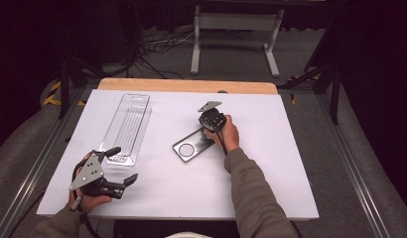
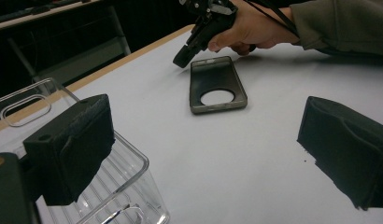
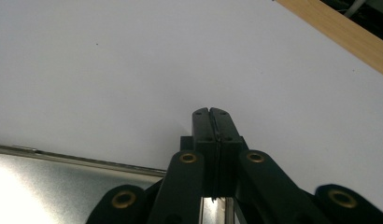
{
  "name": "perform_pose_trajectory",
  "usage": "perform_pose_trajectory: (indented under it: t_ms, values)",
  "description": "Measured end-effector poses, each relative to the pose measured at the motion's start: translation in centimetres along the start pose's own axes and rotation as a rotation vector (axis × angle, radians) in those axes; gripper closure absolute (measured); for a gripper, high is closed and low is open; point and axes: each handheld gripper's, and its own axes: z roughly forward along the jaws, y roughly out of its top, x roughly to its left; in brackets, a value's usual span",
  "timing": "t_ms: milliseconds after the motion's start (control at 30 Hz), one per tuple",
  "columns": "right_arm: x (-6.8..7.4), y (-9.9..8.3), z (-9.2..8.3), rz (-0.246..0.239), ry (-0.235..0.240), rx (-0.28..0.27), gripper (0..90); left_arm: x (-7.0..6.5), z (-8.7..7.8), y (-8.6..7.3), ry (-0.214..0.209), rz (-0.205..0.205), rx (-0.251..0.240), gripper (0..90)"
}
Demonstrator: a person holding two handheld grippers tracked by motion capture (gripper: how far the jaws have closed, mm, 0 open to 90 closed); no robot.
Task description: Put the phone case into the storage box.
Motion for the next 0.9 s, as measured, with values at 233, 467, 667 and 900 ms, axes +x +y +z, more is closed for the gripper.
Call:
perform_pose_trajectory:
  t_ms: [233, 467, 667, 900]
  values:
    - [-0.2, -0.2, 0.2, -0.001, 0.018, 0.032, 90.0, 0.0, -0.1, -0.1, 0.003, -0.007, 0.003, 4.5]
    - [-0.3, -0.5, -0.2, 0.024, 0.022, 0.048, 90.0, 0.0, -0.1, -0.2, 0.005, -0.008, 0.013, 4.6]
    - [-0.4, -1.2, -1.1, 0.049, 0.039, 0.061, 90.0, -0.2, -0.4, -0.2, 0.012, -0.008, 0.016, 4.8]
    - [0.5, -2.7, -2.7, 0.041, 0.039, 0.046, 90.0, -0.3, -0.3, -0.1, 0.008, 0.004, 0.022, 5.3]
